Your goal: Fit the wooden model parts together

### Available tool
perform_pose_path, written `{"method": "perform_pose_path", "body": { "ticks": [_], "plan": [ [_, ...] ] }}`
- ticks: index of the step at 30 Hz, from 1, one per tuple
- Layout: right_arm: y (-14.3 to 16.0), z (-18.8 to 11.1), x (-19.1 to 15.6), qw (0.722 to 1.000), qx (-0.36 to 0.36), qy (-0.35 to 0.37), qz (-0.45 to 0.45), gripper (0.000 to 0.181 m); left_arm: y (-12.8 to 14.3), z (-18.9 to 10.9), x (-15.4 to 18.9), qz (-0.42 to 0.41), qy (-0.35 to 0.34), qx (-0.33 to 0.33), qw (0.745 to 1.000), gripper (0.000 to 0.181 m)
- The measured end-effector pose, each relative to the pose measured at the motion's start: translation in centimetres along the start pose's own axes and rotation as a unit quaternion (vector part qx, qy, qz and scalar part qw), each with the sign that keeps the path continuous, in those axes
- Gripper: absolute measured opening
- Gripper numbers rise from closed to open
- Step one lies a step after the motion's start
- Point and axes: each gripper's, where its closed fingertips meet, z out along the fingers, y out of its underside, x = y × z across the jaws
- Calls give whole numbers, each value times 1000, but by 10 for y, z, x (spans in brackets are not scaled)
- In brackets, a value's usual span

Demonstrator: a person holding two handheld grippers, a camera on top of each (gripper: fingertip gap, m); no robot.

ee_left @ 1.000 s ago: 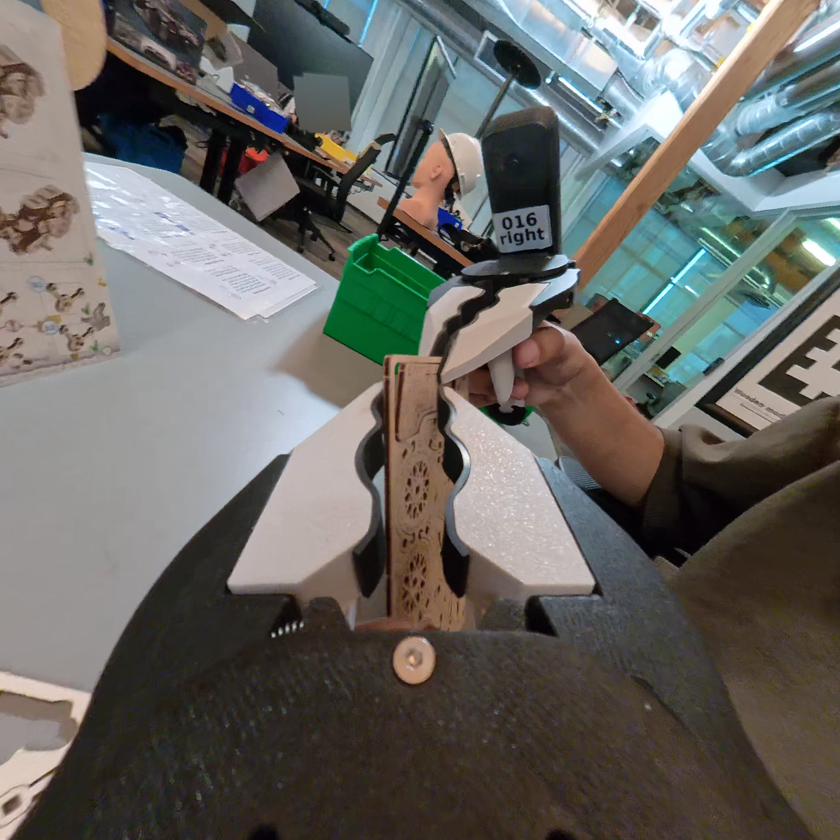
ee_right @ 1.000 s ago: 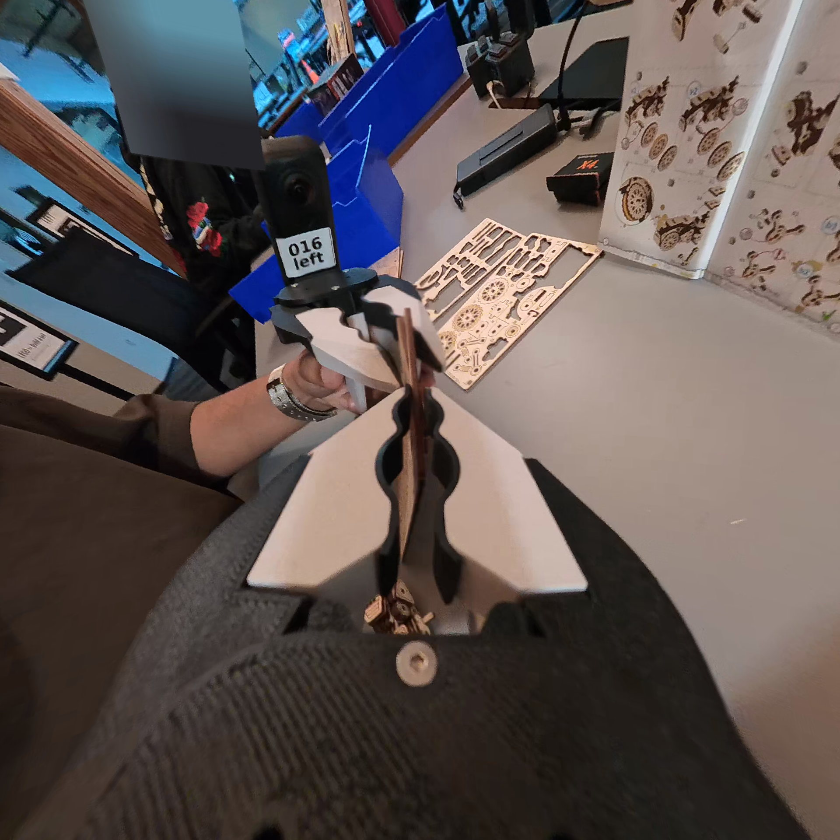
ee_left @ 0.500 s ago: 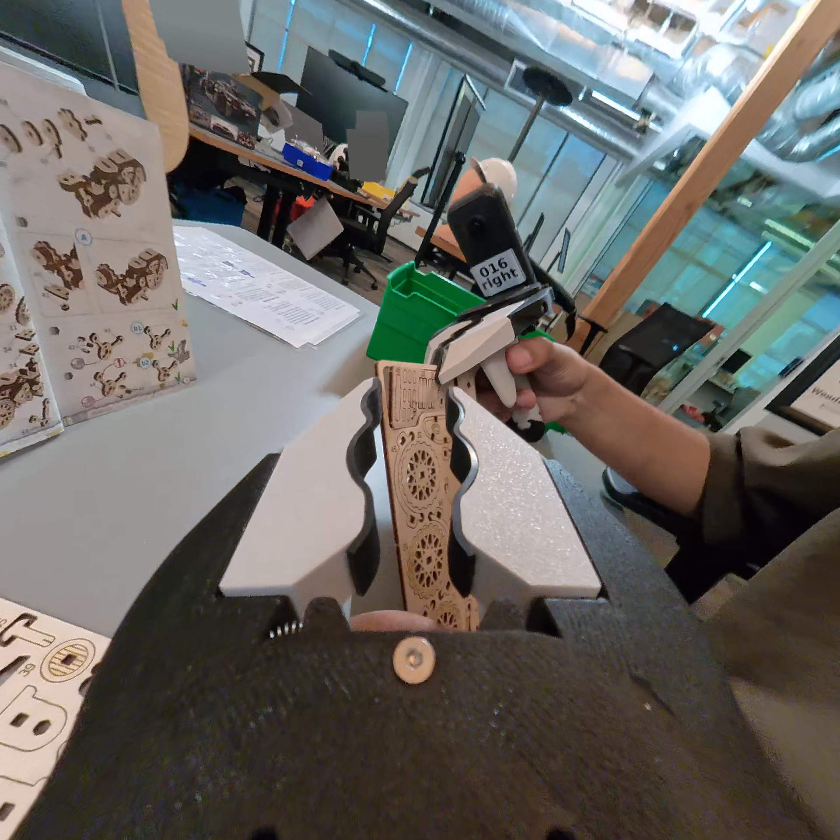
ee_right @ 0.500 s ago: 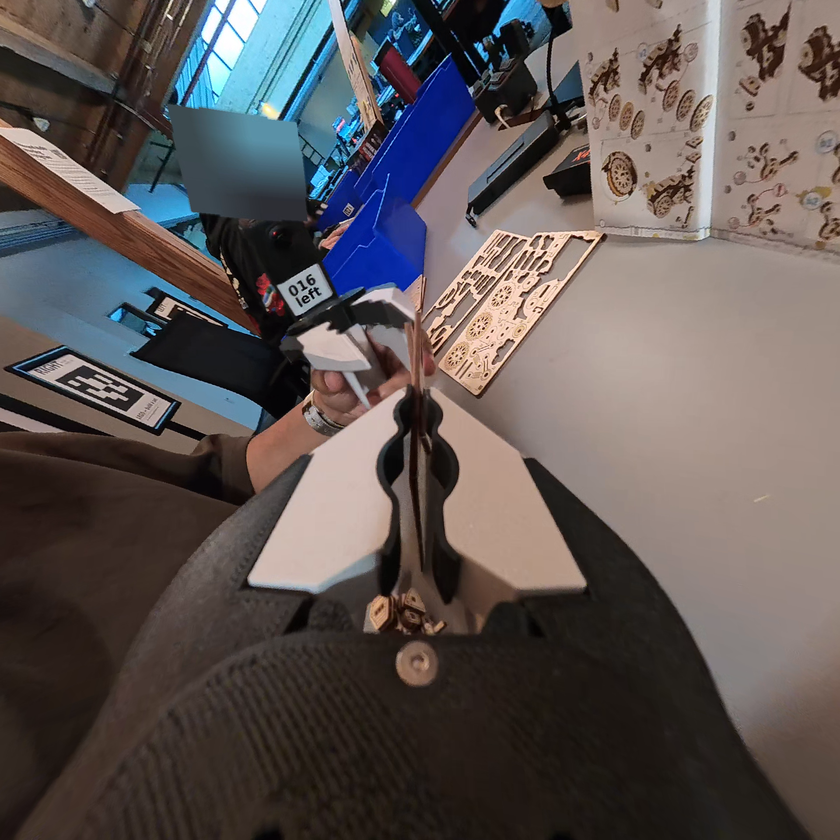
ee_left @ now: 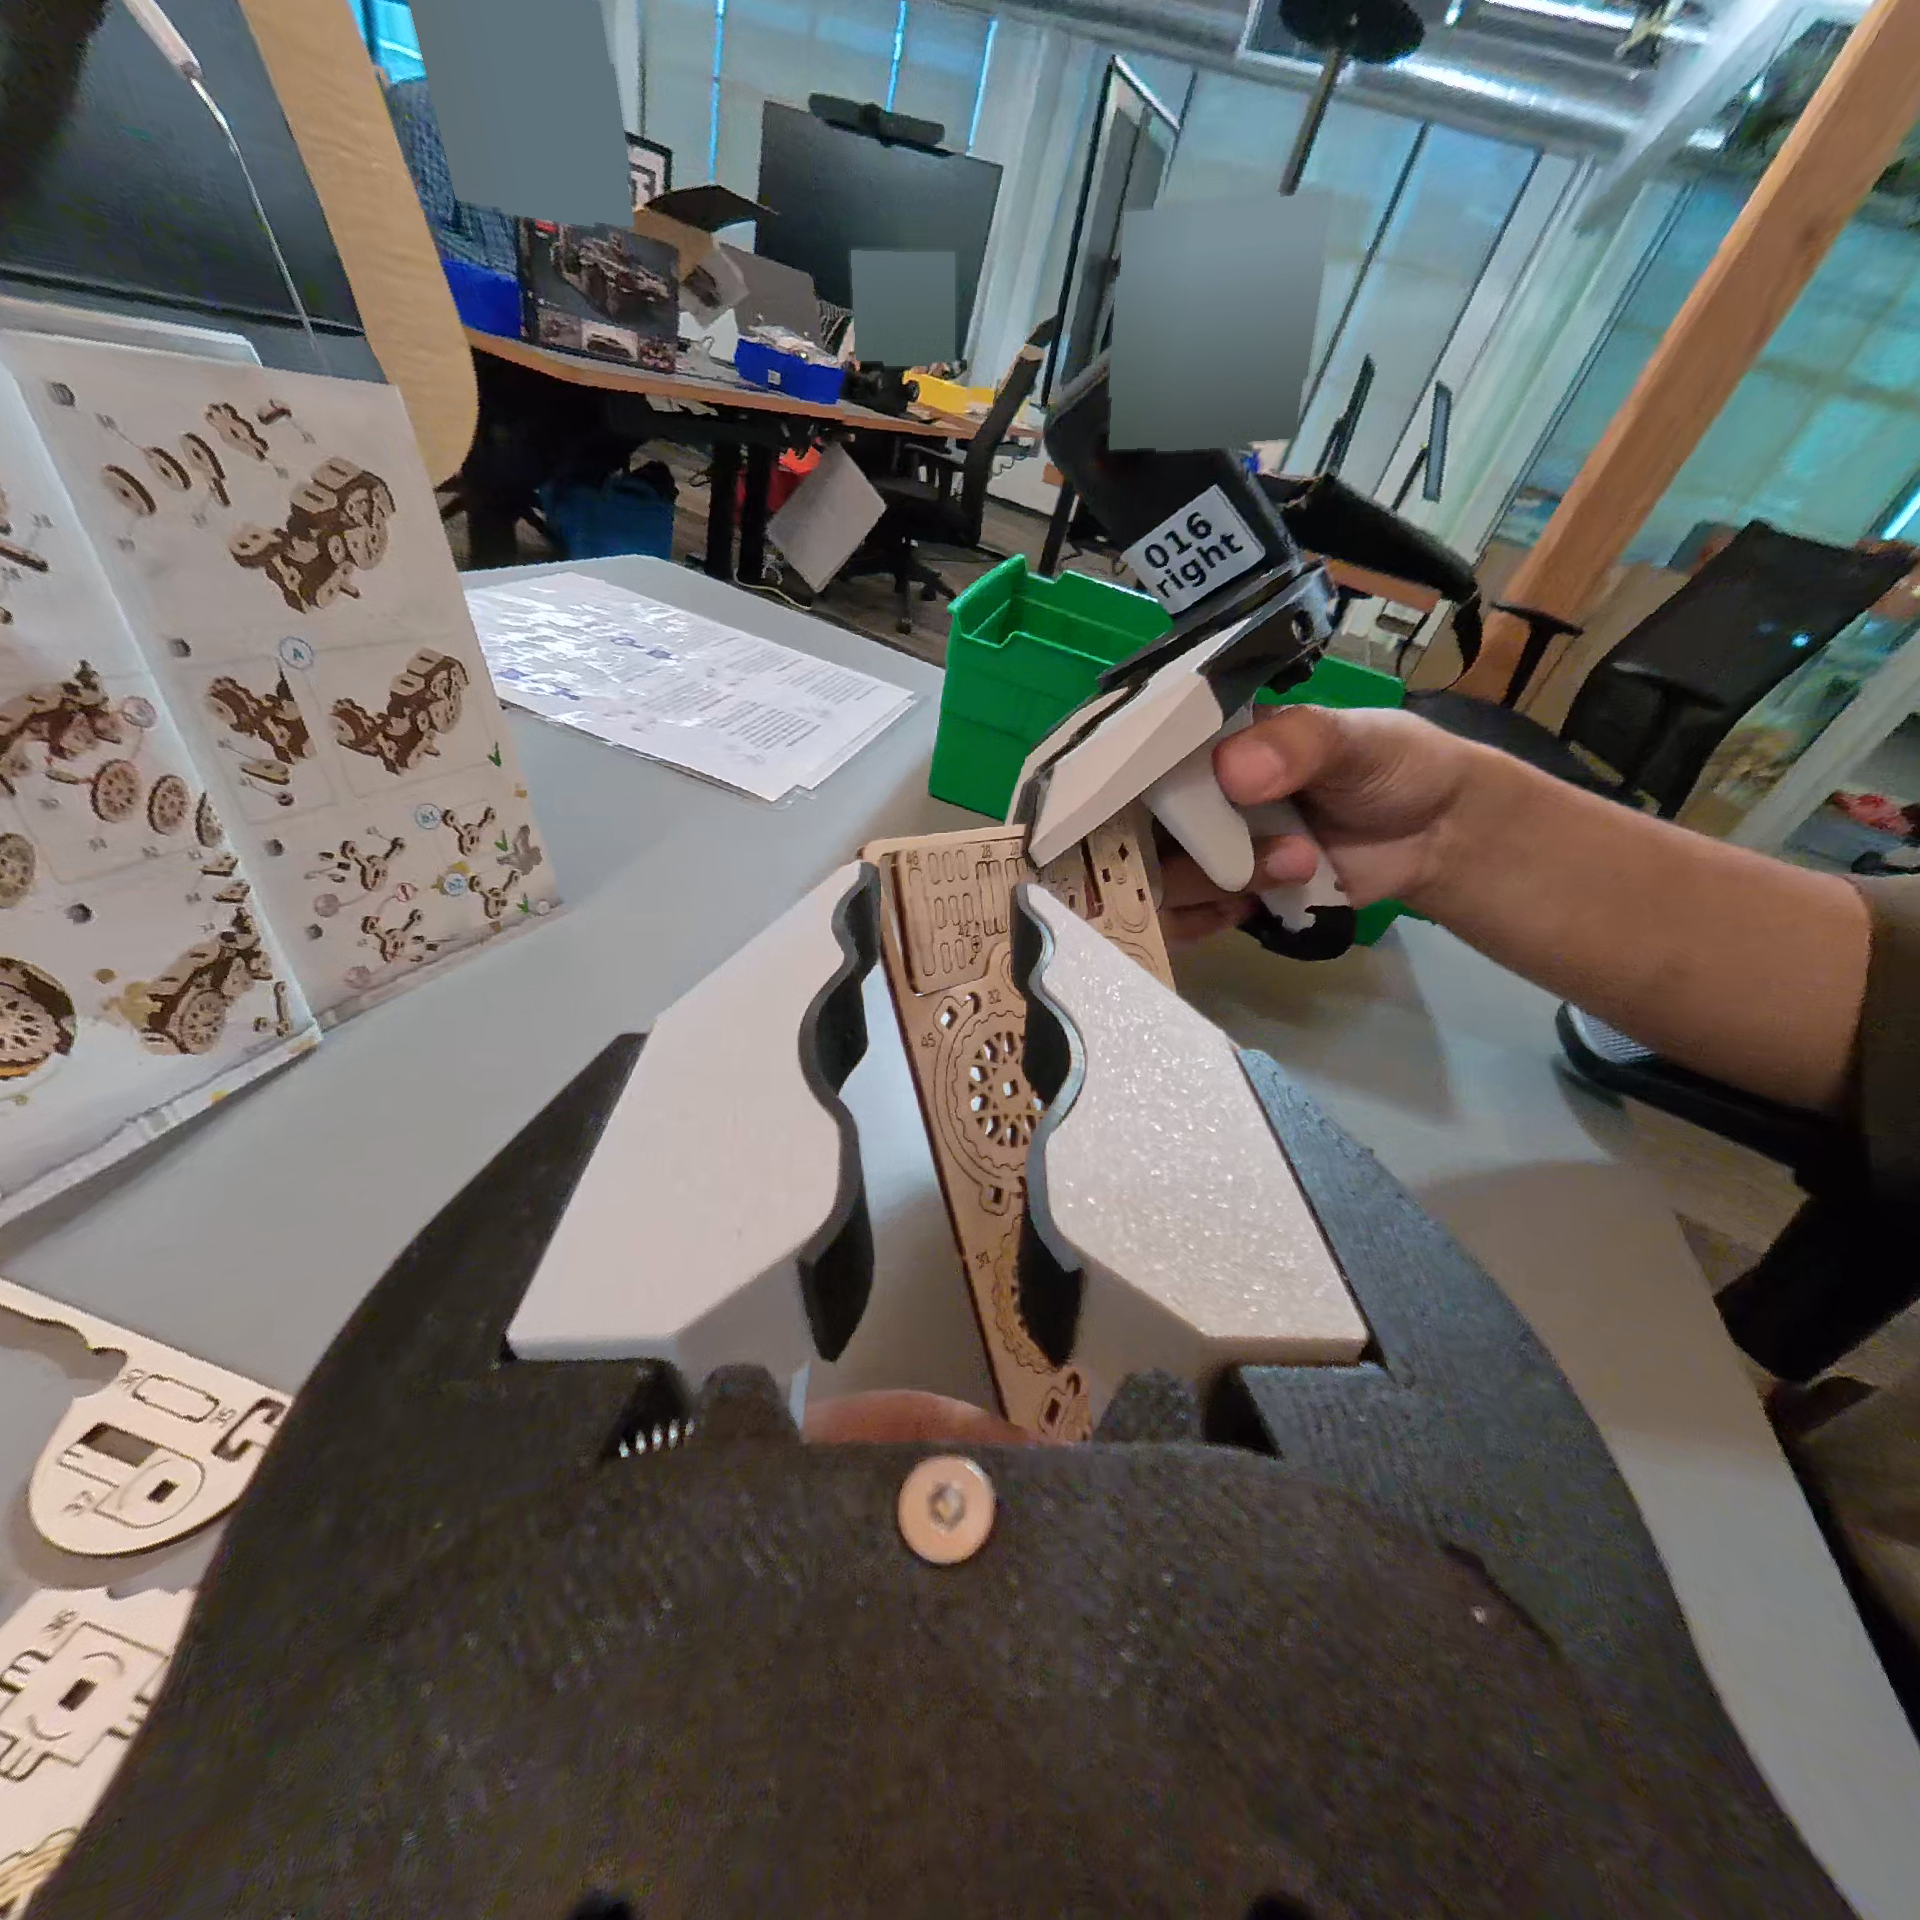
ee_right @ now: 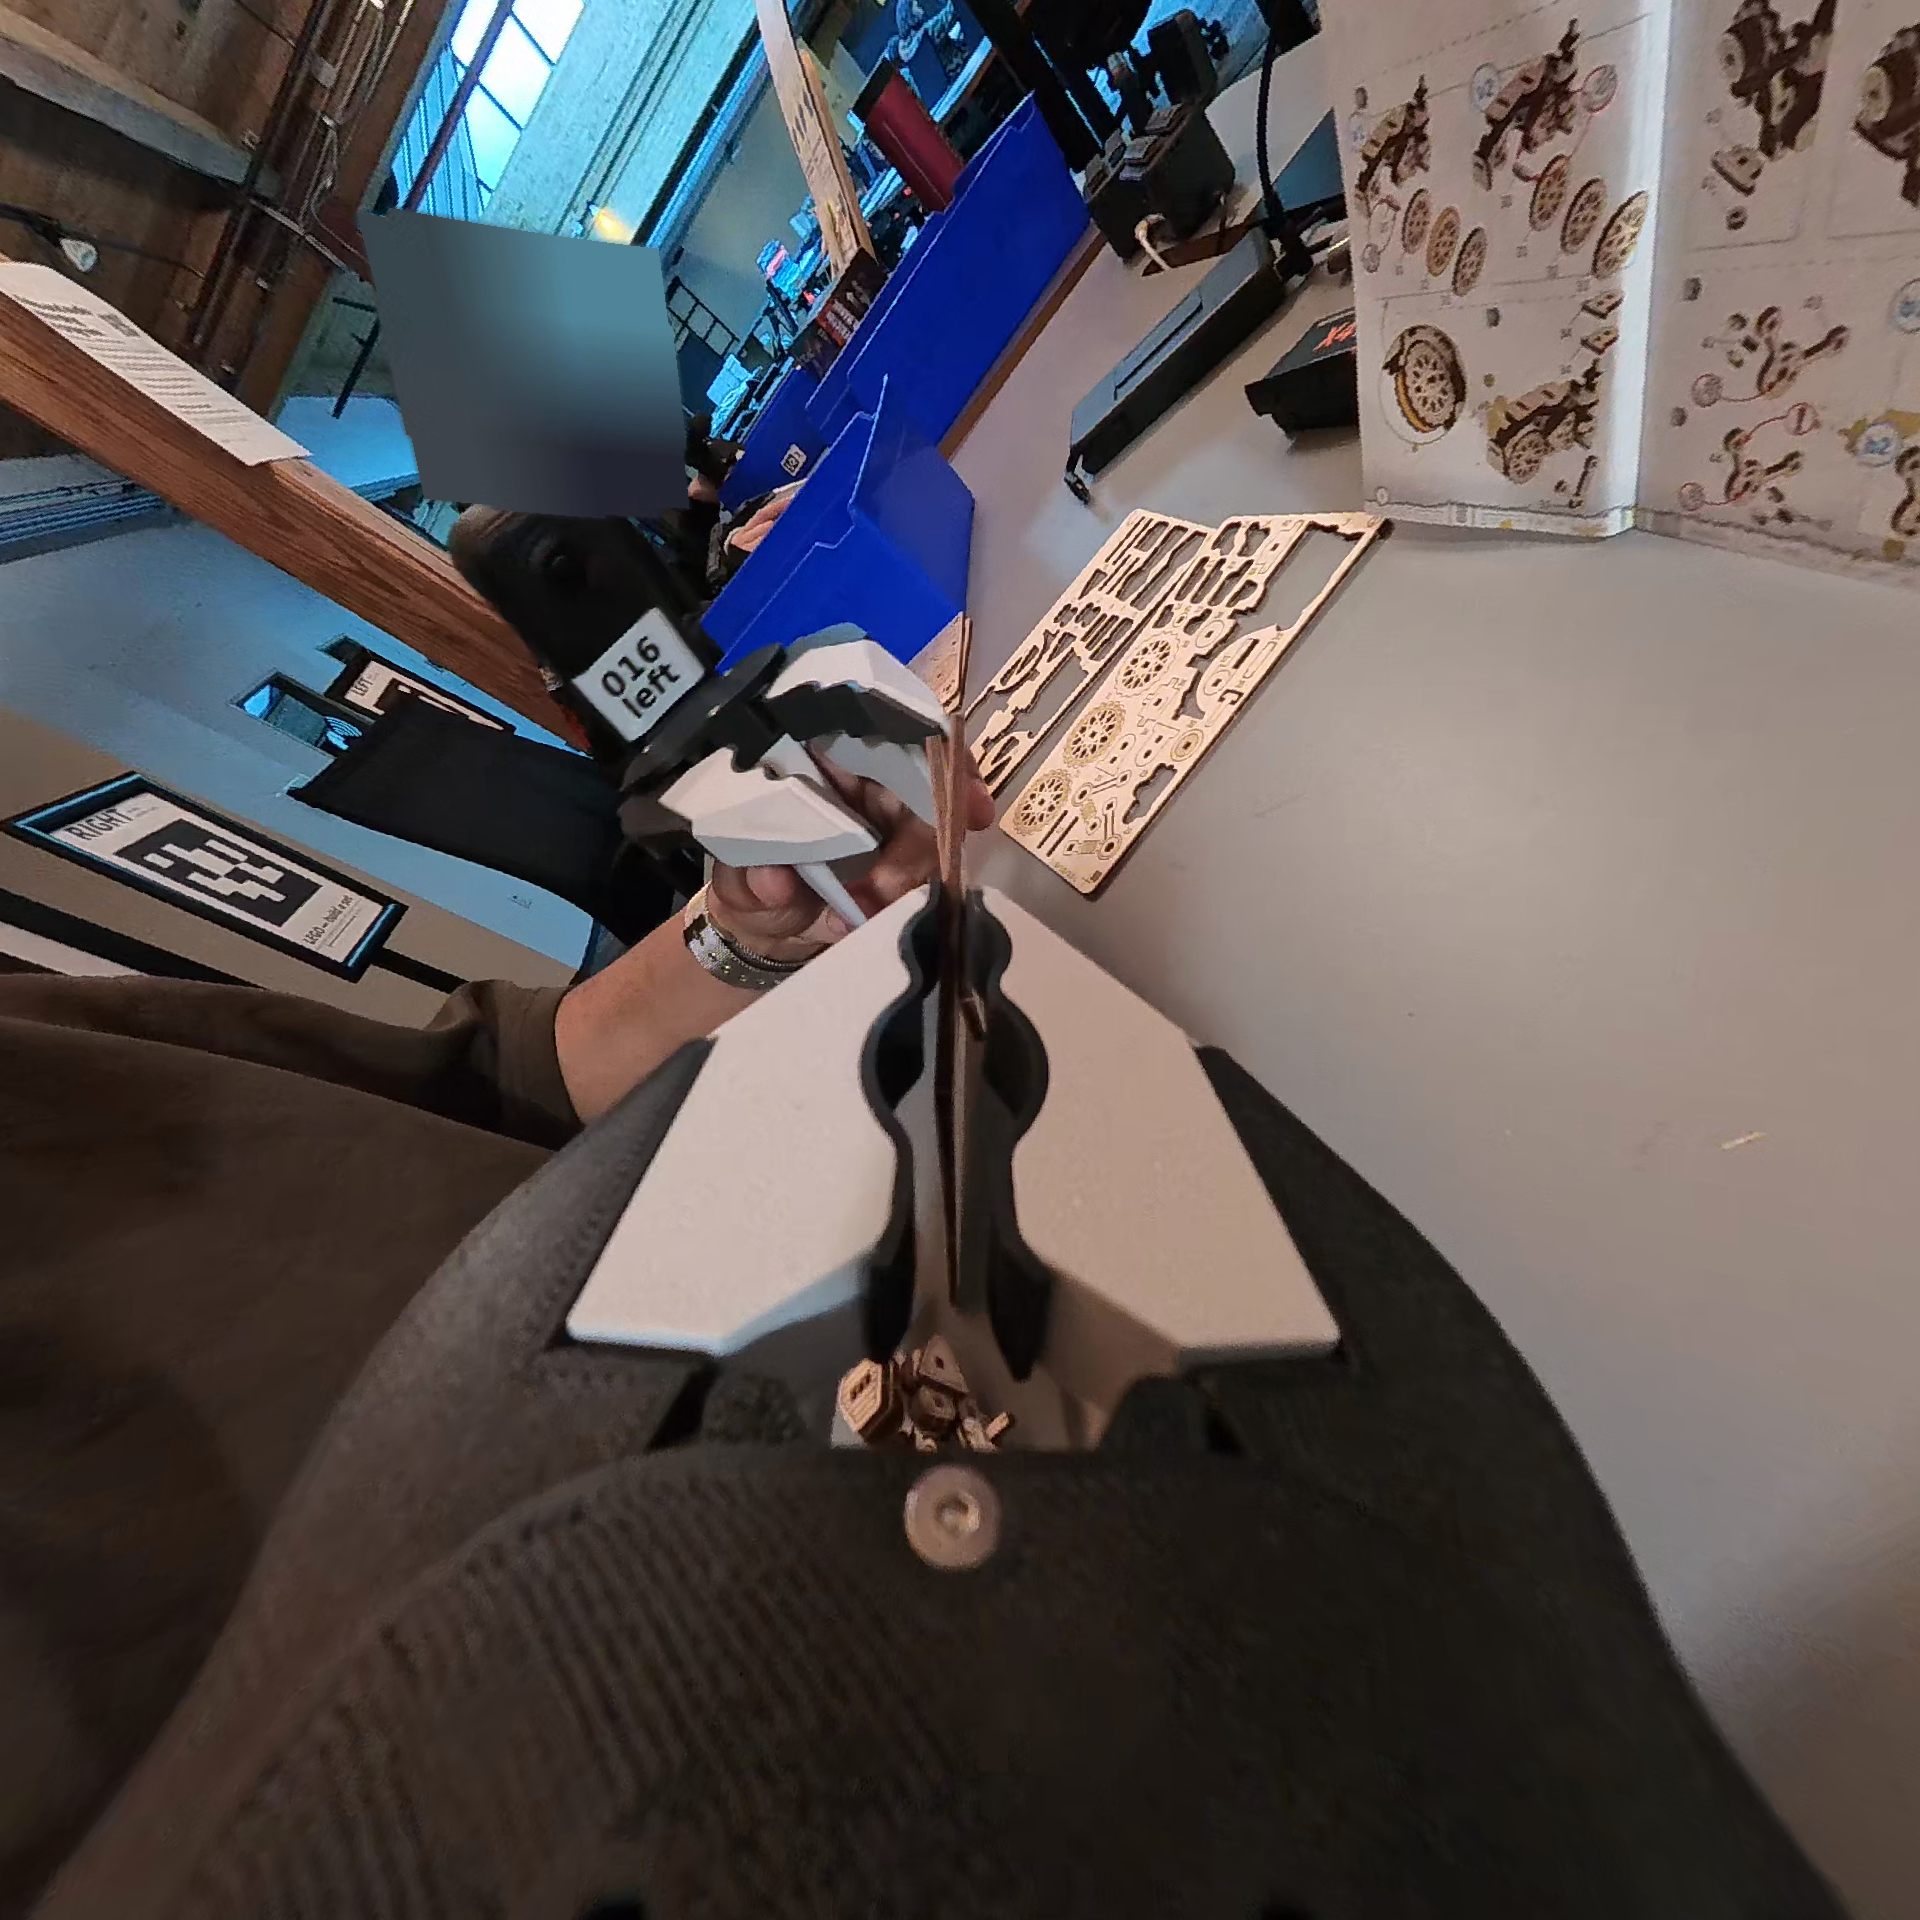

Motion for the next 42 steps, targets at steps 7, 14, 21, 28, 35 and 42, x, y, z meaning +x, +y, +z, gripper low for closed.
{"method": "perform_pose_path", "body": {
  "ticks": [7, 14, 21, 28, 35, 42],
  "plan": [
    [3, 3, 3, 1000, -8, 15, -12, 1, 2, 2, 1, 5, 0, -13, 1000, 24],
    [4, 4, -2, 999, -14, 6, -34, 1, 0, 1, 0, 15, -10, -12, 1000, 22],
    [6, 6, -6, 998, -19, 4, -56, 1, 2, 0, 0, 13, -6, -17, 1000, 26],
    [0, 3, -5, 998, -1, 12, -63, 1, -2, -2, 0, 33, -14, -11, 999, 26],
    [-1, 3, -6, 998, 1, 14, -69, 1, -5, -5, 5, 31, 10, -7, 999, 20],
    [0, 4, -7, 997, -5, 12, -79, 1, -3, -5, 6, 27, 15, -14, 999, 21]
  ]
}}
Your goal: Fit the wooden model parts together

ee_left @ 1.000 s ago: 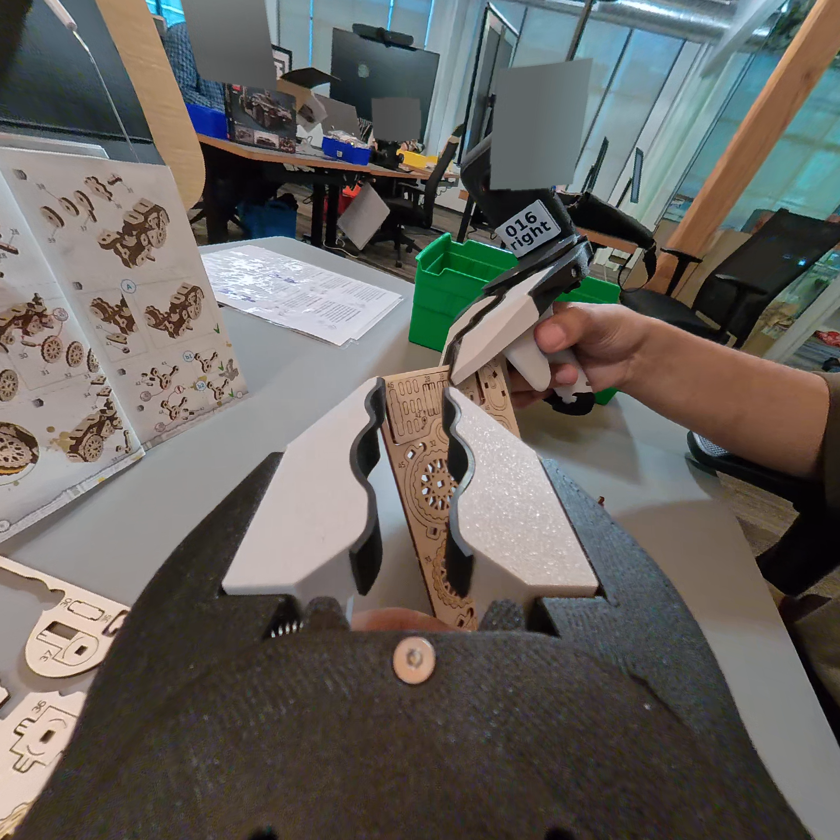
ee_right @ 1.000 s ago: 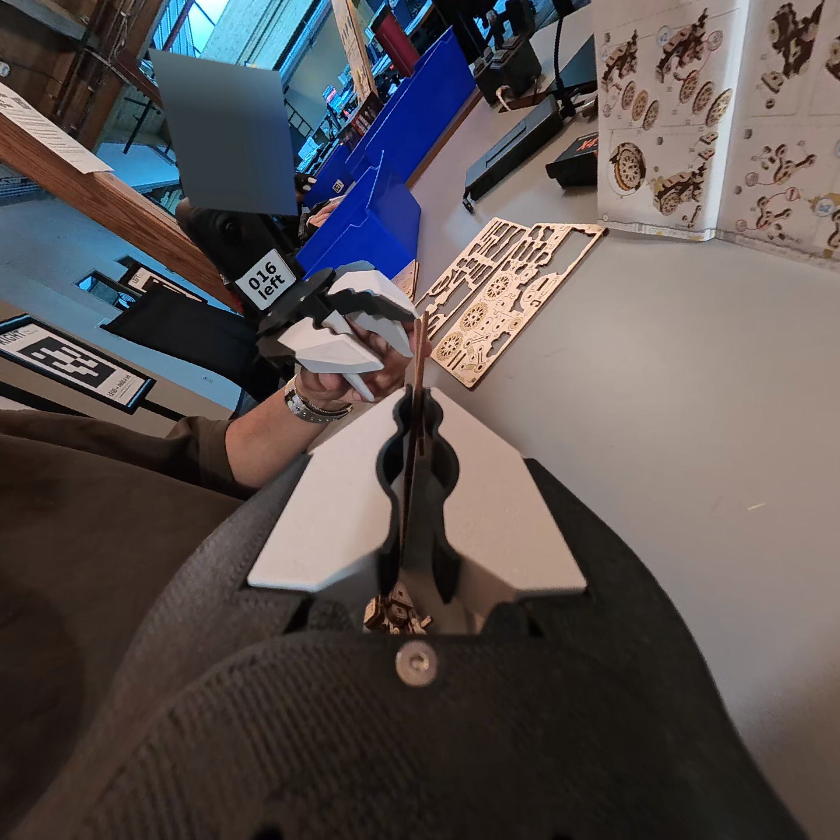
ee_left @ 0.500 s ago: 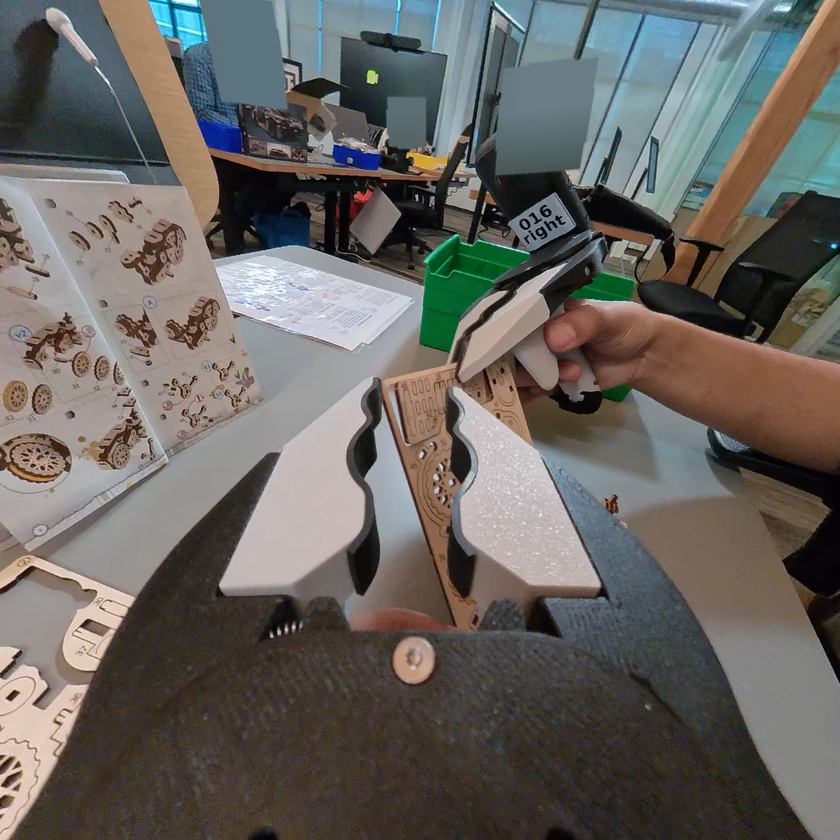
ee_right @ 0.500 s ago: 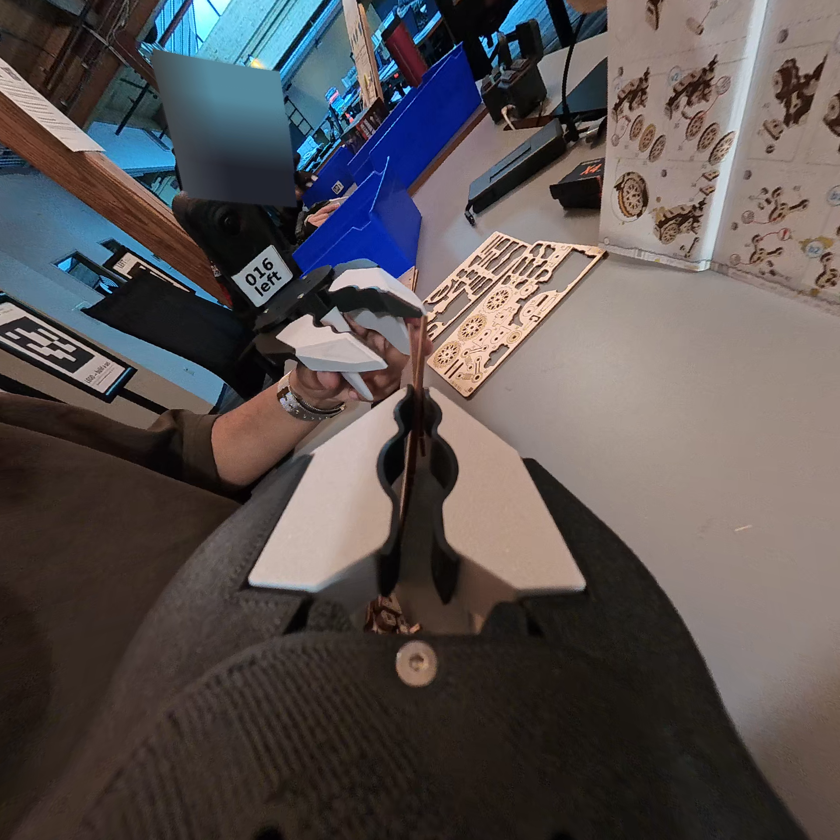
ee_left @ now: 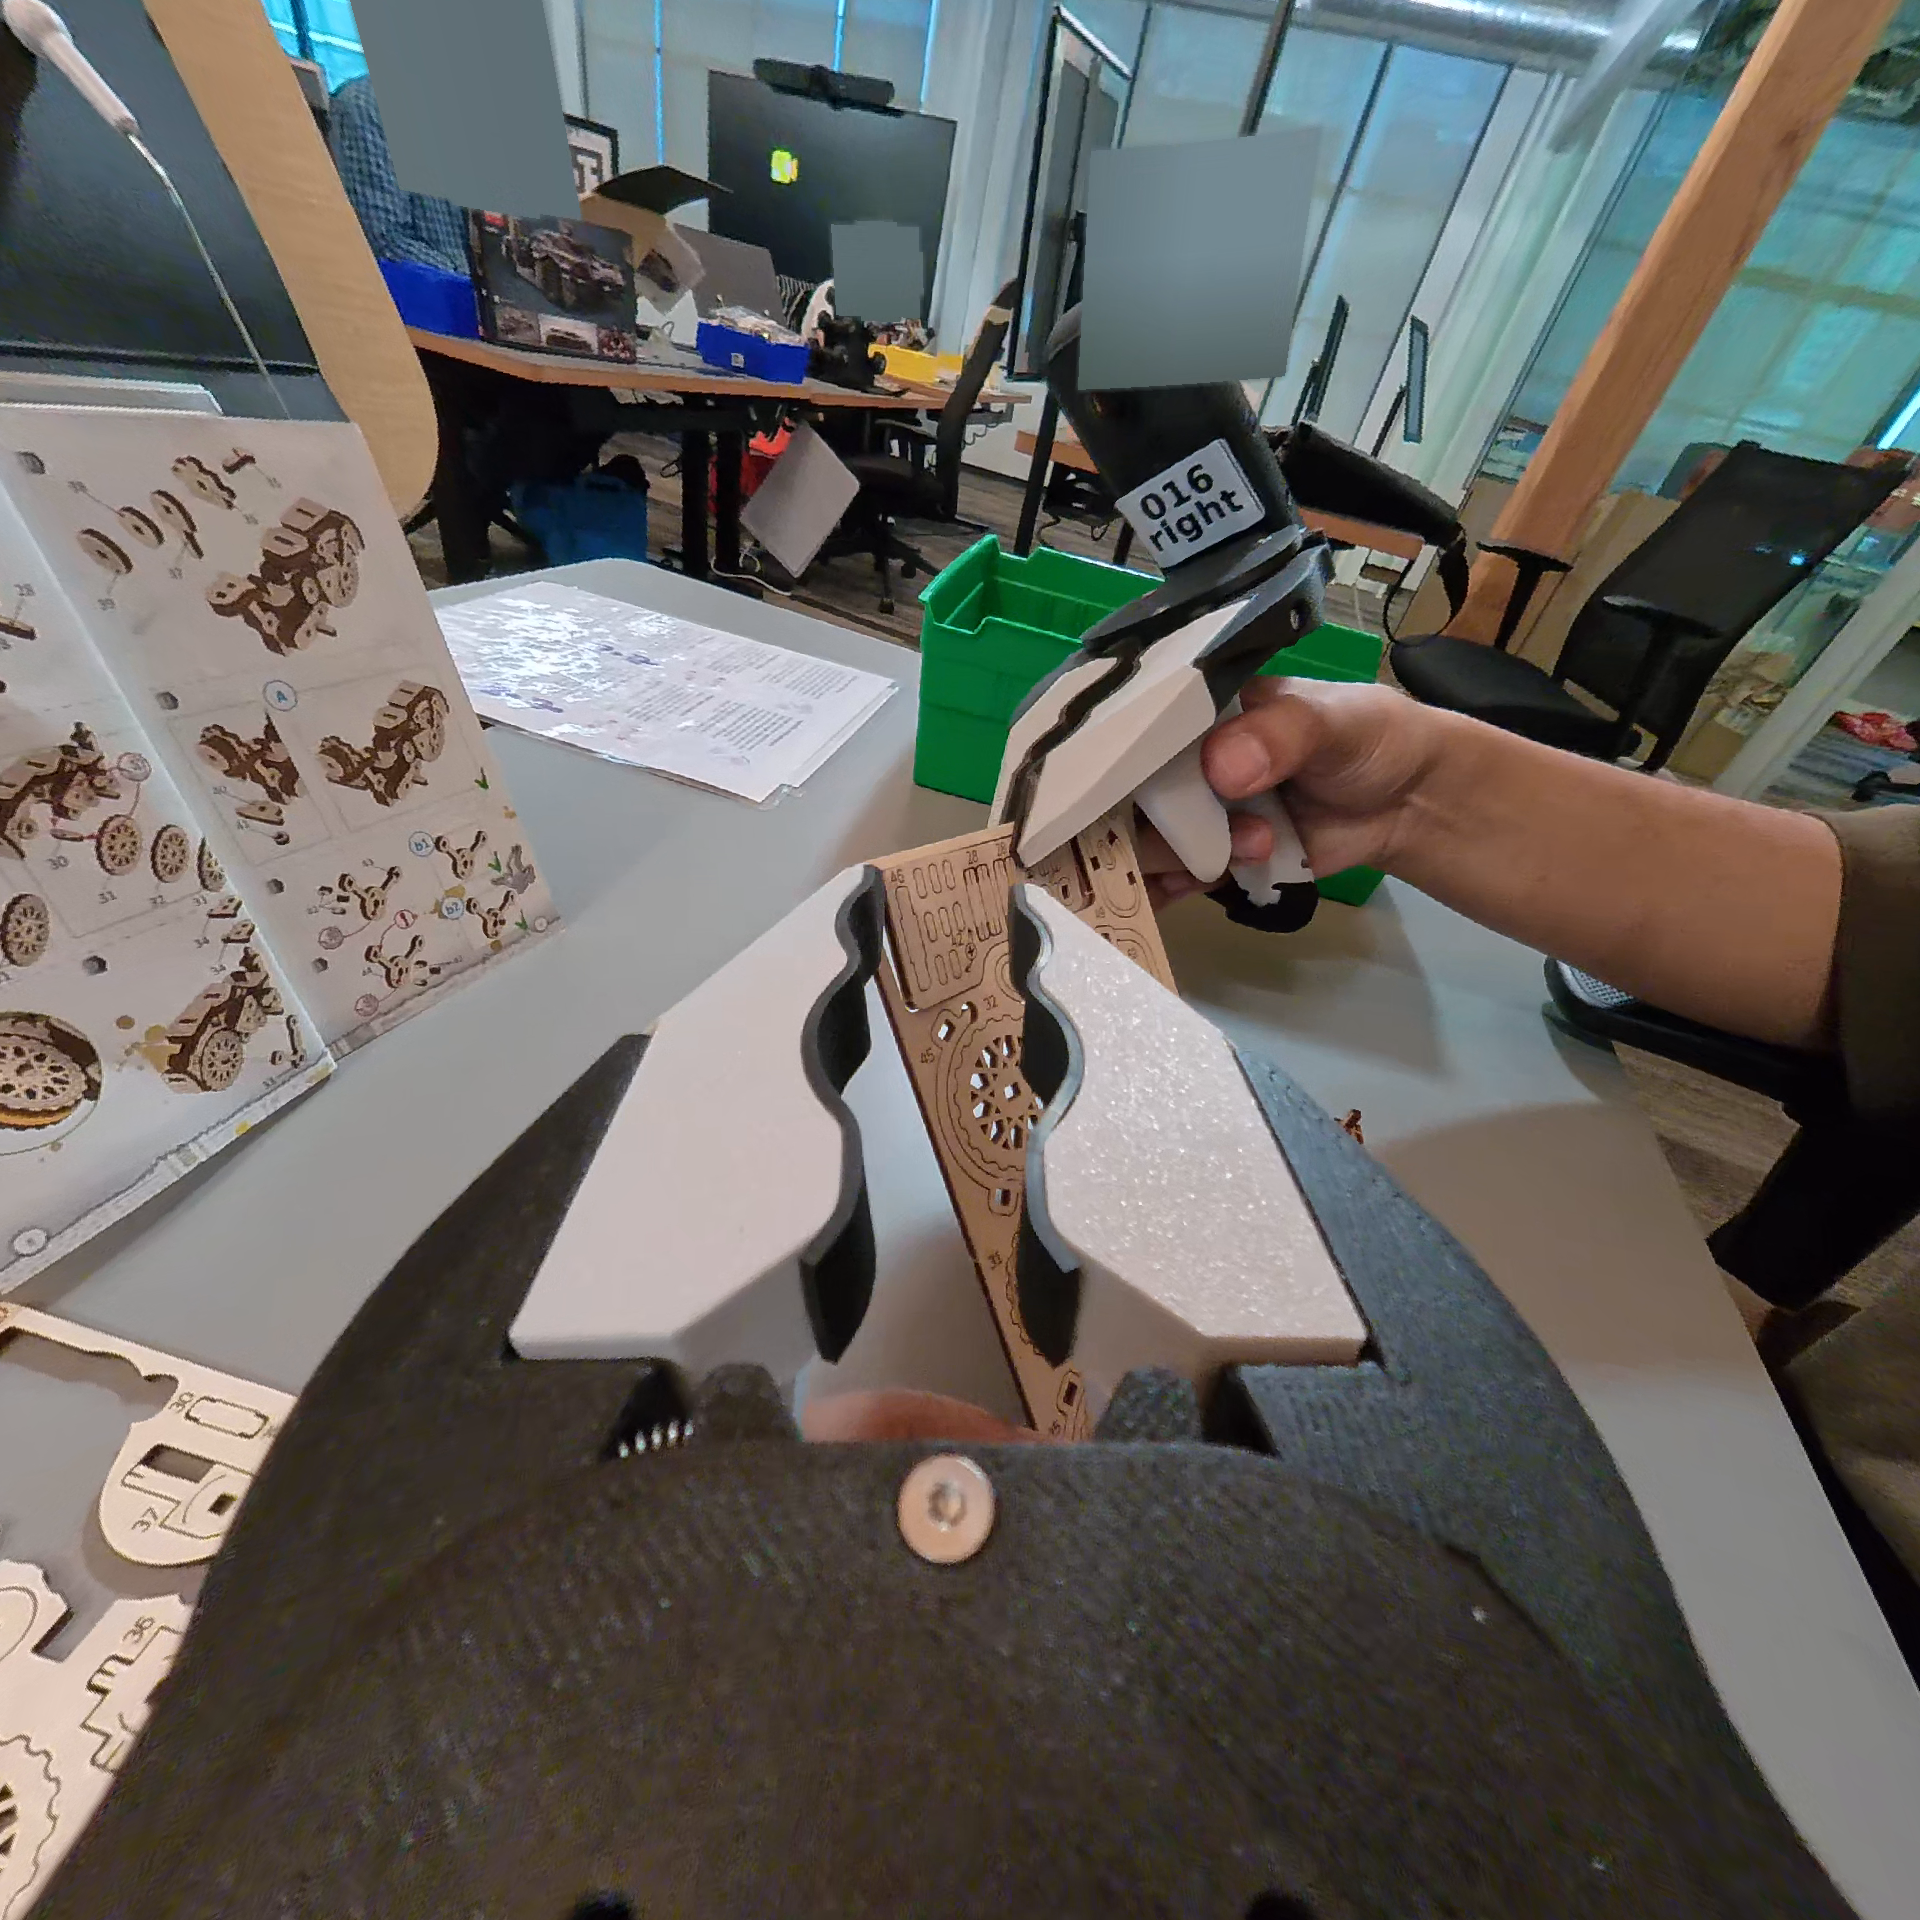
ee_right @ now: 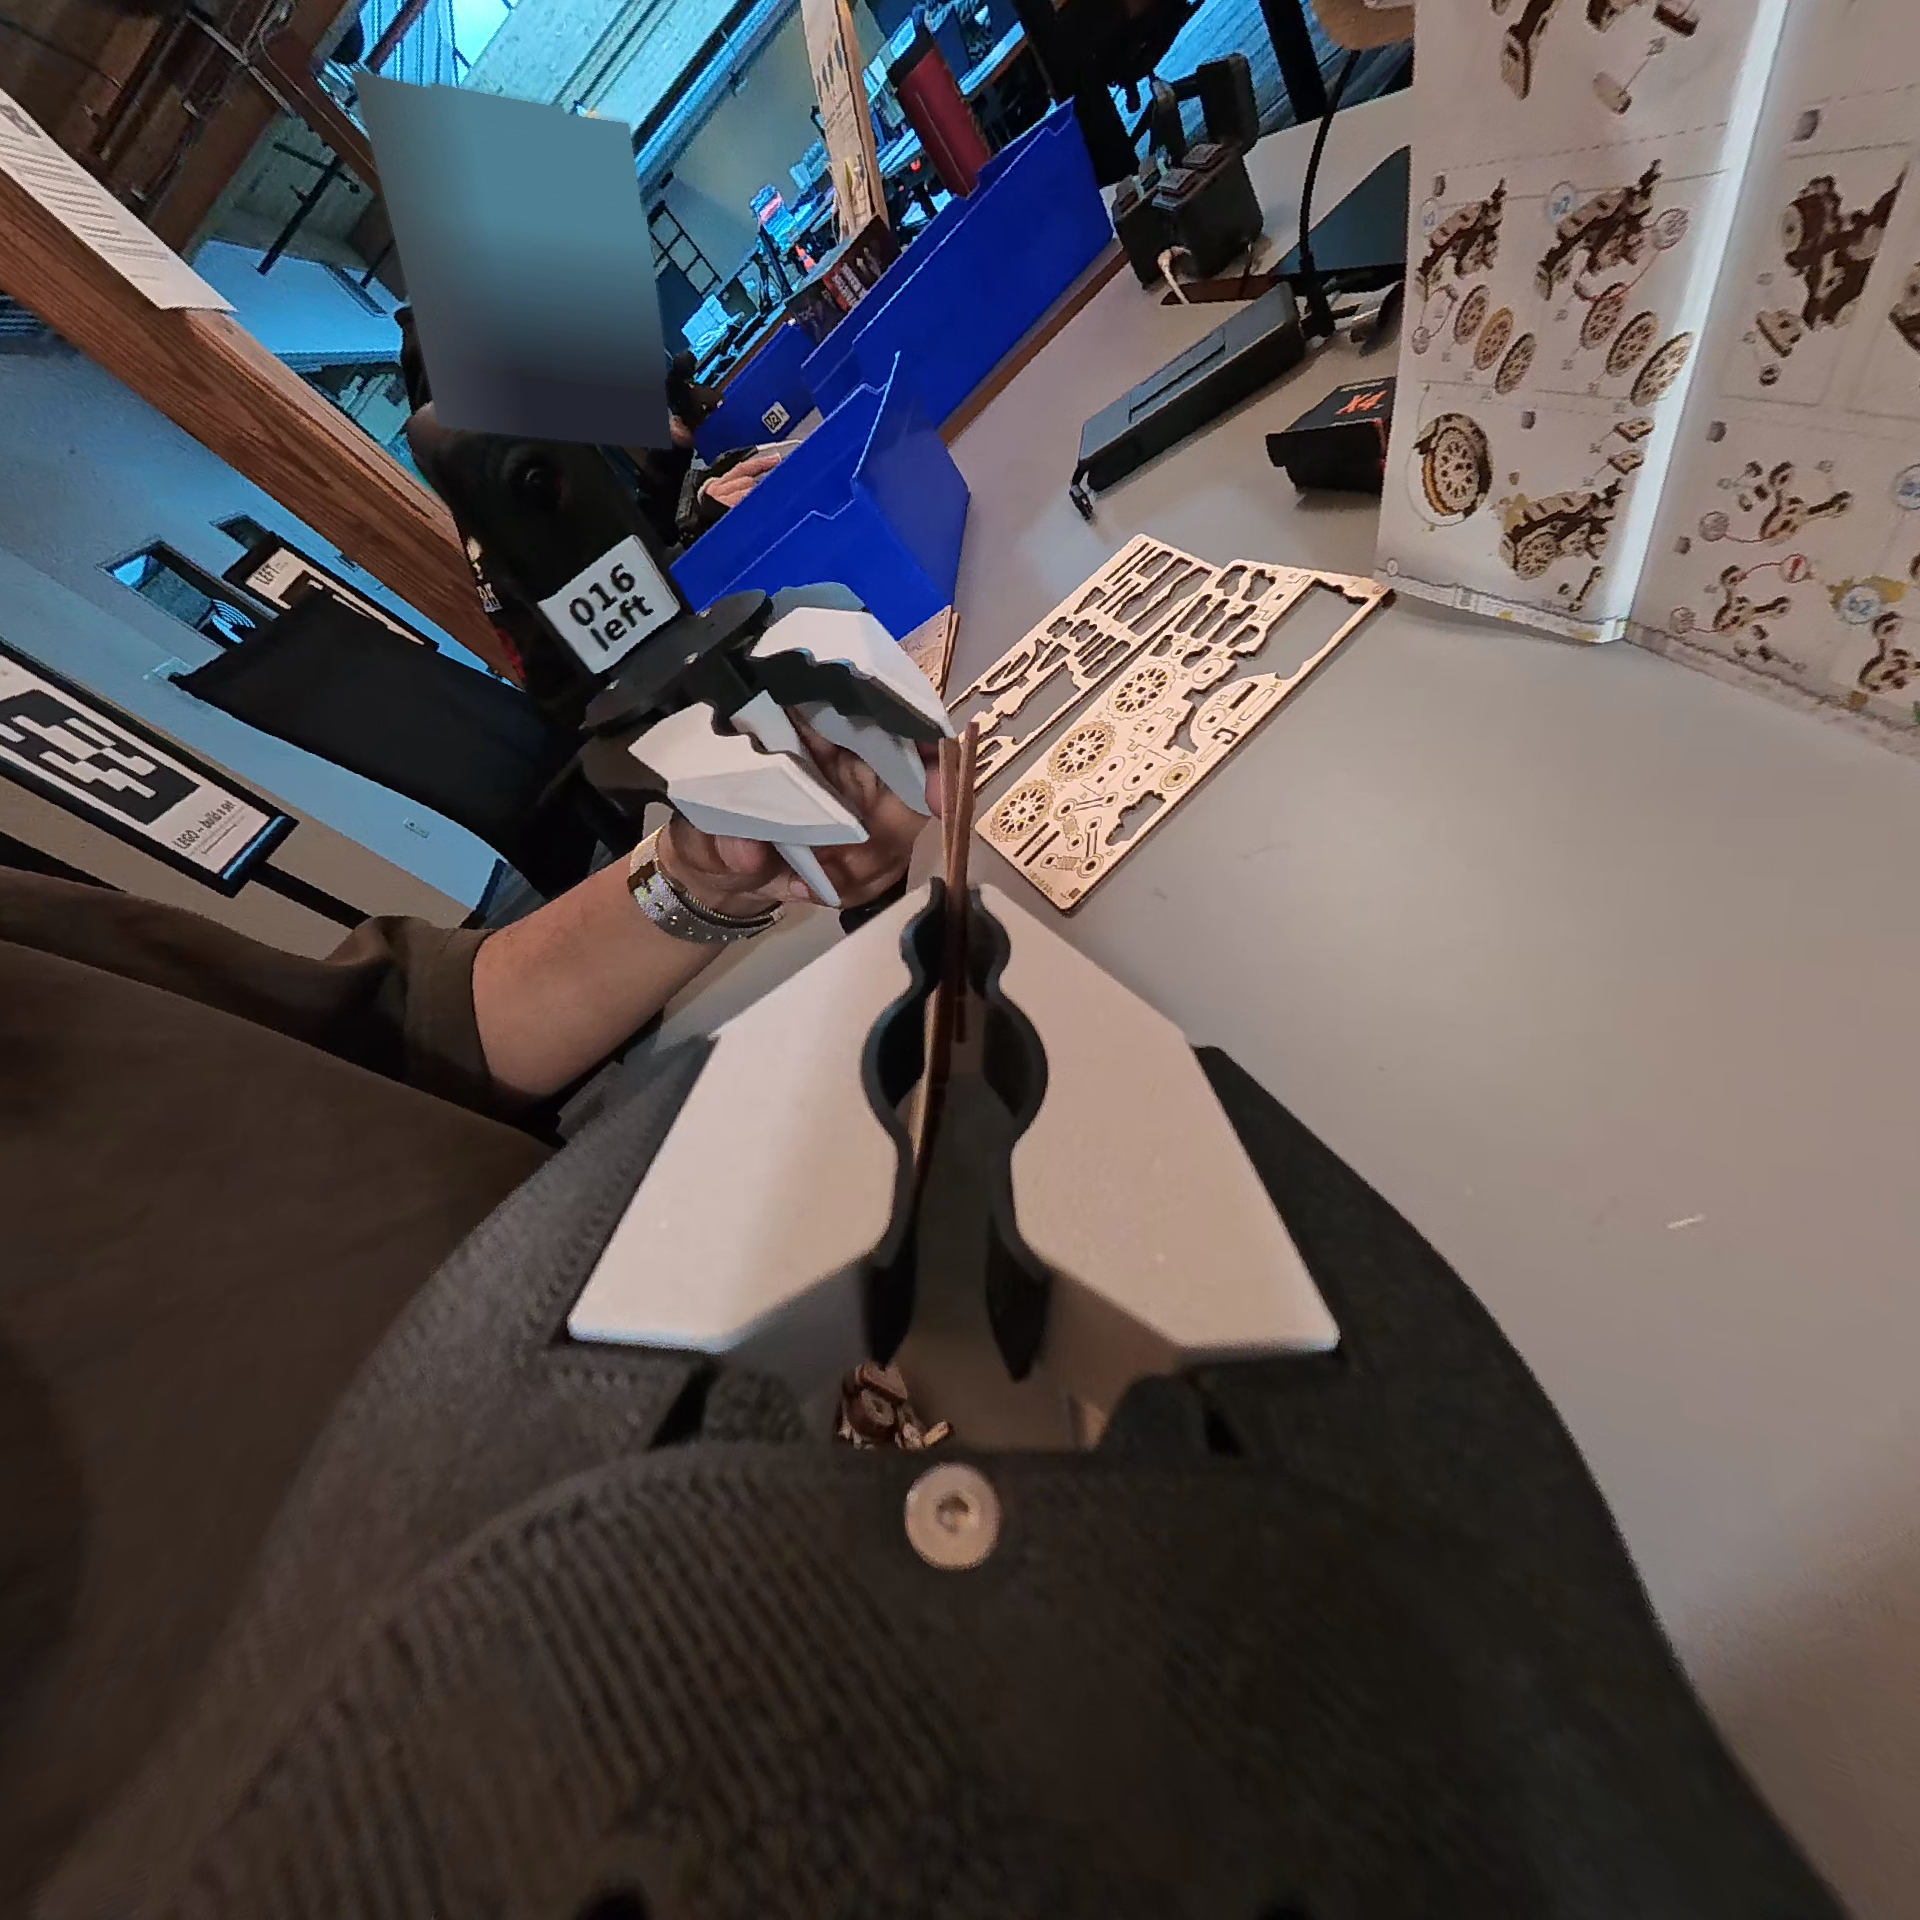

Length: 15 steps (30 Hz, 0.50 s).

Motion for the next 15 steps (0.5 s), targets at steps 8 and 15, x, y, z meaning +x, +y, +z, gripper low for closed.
{"method": "perform_pose_path", "body": {
  "ticks": [8, 15],
  "plan": [
    [1, 0, -2, 1000, -5, 0, -11, 1, -1, -1, 1, -1, 5, -1, 1000, 21],
    [-1, 2, -2, 1000, 5, -8, 0, 0, -4, -4, 0, -24, 18, 11, 999, 19]
  ]
}}
